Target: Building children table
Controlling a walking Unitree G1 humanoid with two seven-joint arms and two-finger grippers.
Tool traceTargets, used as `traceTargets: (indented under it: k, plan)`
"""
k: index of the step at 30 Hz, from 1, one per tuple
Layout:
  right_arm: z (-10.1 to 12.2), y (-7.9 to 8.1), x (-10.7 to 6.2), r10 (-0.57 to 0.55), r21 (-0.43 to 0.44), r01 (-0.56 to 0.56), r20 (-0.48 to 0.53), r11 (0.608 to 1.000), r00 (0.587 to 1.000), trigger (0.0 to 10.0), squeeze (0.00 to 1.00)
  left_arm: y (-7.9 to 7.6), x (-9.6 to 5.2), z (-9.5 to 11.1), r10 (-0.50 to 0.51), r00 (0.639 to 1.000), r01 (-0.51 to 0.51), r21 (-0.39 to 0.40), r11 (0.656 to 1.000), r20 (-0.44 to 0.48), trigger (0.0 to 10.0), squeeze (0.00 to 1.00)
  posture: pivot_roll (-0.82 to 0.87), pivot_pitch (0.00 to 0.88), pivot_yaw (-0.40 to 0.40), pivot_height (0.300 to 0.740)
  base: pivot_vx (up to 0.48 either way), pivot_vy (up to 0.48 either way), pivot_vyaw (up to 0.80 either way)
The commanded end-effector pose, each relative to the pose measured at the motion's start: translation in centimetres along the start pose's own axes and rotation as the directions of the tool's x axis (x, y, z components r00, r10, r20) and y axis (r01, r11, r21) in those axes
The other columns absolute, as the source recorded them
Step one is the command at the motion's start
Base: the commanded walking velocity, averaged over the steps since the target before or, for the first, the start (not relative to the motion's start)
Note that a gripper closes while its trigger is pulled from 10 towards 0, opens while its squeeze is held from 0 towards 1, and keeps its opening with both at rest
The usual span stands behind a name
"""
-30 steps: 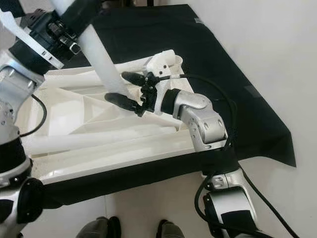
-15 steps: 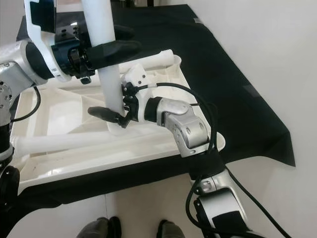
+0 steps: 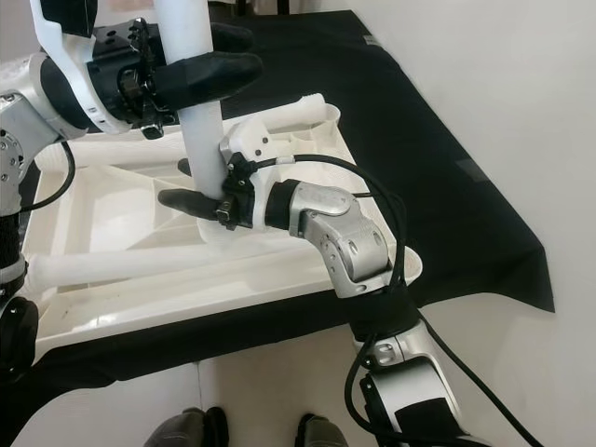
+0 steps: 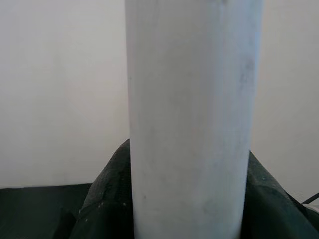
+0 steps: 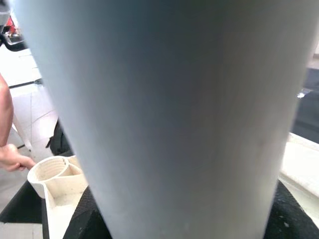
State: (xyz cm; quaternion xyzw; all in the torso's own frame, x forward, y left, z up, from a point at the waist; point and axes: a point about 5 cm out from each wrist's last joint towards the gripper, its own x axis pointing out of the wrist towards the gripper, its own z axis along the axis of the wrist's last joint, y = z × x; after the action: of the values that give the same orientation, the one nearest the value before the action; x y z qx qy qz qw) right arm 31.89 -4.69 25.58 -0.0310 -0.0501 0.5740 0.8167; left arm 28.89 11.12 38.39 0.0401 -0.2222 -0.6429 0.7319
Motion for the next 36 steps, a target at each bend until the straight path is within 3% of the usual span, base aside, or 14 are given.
traceTargets:
  k: [1, 2, 5, 6, 15, 17, 19, 22, 23, 24, 25, 26, 28, 36]
  plan:
    - [0.3, -0.6, -0.1, -0.044, 0.032, 0.043, 0.02, 0.999, 0.999, 0.0, 0.0, -1.0, 1.2, 0.5, -0.1, 0.995, 0.1, 0.035, 0.994, 0.019, 0.0, 0.0, 0.0, 0.152, -0.004, 0.74, 0.0, 0.0, 0.0]
    - [0.4, -0.6, -0.1, -0.05, 0.028, 0.049, 0.027, 0.998, 0.998, 0.0, 0.0, -0.8, 1.2, 0.5, -0.075, 0.997, 0.074, 0.046, 0.996, 0.01, 2.1, 0.13, 0.0, 0.152, -0.003, 0.74, 0.0, 0.0, 0.0]
    - [0.5, -0.6, -0.2, -0.054, 0.025, 0.053, 0.033, 0.998, 0.998, 0.0, 0.0, -0.6, 1.1, 0.4, -0.048, 0.999, 0.048, 0.06, 0.997, -0.001, 2.1, 0.13, 0.0, 0.152, -0.003, 0.74, 0.0, 0.0, 0.0]
    - [0.6, -0.8, -0.3, -0.074, 0.024, 0.073, 0.041, 0.997, 0.996, 0.0, 0.0, -0.4, 1.0, 0.5, -0.017, 1.0, 0.016, 0.059, 0.998, 0.017, 10.0, 1.0, 0.0, 0.153, 0.002, 0.74, 0.0, 0.0, 0.0]
    - [1.6, -3.9, -2.4, -0.329, 0.056, 0.324, 0.132, 0.944, 0.935, 0.0, 0.0, 2.9, -3.7, 4.6, 0.391, 0.893, -0.427, 0.147, 0.892, 0.222, 10.0, 1.0, 0.0, 0.17, 0.005, 0.74, 0.0, 0.0, 0.0]
    - [2.4, -5.8, -4.4, -0.472, 0.126, 0.456, 0.206, 0.881, 0.857, 0.0, 0.0, 2.9, -6.9, 7.3, 0.561, 0.765, -0.628, 0.17, 0.76, 0.318, 10.0, 1.0, 0.01, 0.179, 0.002, 0.74, 0.0, 0.0, 0.0]
    - [2.4, -5.8, -4.4, -0.472, 0.126, 0.456, 0.206, 0.881, 0.857, 0.0, 0.0, 2.9, -6.9, 7.3, 0.561, 0.765, -0.628, 0.17, 0.76, 0.318, 10.0, 1.0, 0.01, 0.179, 0.002, 0.74, 0.0, 0.0, 0.0]
    - [3.4, -6.6, -5.7, -0.531, 0.174, 0.502, 0.262, 0.847, 0.806, 0.0, 0.0, 4.0, -9.9, 7.5, 0.804, 0.504, -0.862, 0.128, 0.49, 0.315, 10.0, 1.0, 0.04, 0.189, -0.003, 0.74, 0.0, 0.0, 0.0]
    - [3.4, -6.6, -5.7, -0.531, 0.174, 0.502, 0.262, 0.847, 0.806, 0.0, 0.0, 4.0, -9.9, 7.5, 0.804, 0.504, -0.862, 0.128, 0.49, 0.315, 10.0, 1.0, 0.04, 0.189, -0.003, 0.74, 0.0, 0.0, 0.0]
    - [3.7, -6.6, -6.1, -0.532, 0.172, 0.504, 0.278, 0.846, 0.799, 3.1, 0.0, 4.1, -10.6, 6.1, 0.856, 0.444, -0.896, 0.141, 0.421, 0.264, 10.0, 1.0, 0.04, 0.194, -0.004, 0.74, 0.0, 0.0, 0.0]
    - [3.7, -6.6, -6.1, -0.532, 0.172, 0.504, 0.278, 0.846, 0.799, 3.1, 0.0, 4.1, -10.6, 6.1, 0.856, 0.444, -0.896, 0.141, 0.421, 0.264, 10.0, 1.0, 0.04, 0.194, -0.004, 0.74, 0.0, 0.0, 0.0]
    - [3.9, -6.5, -6.4, -0.532, 0.18, 0.5, 0.292, 0.847, 0.795, 10.0, 0.0, 3.8, -10.7, 3.3, 0.893, 0.421, -0.904, 0.153, 0.399, 0.158, 10.0, 0.0, 0.04, 0.196, -0.007, 0.74, 0.0, 0.0, 0.0]
    - [4.0, -5.9, -6.8, -0.519, 0.179, 0.487, 0.308, 0.855, 0.797, 10.0, 0.0, 2.0, -10.0, -2.5, 0.906, 0.423, -0.89, 0.173, 0.422, -0.032, 10.0, 0.0, 0.04, 0.202, -0.005, 0.74, 0.0, 0.0, 0.0]
    - [2.9, -4.2, -7.5, -0.497, 0.174, 0.465, 0.304, 0.868, 0.813, 10.0, 0.0, -2.7, -6.1, -8.4, 0.841, 0.528, -0.84, 0.074, 0.538, -0.115, 10.0, 0.0, 0.03, 0.213, -0.021, 0.74, 0.0, 0.0, 0.0]
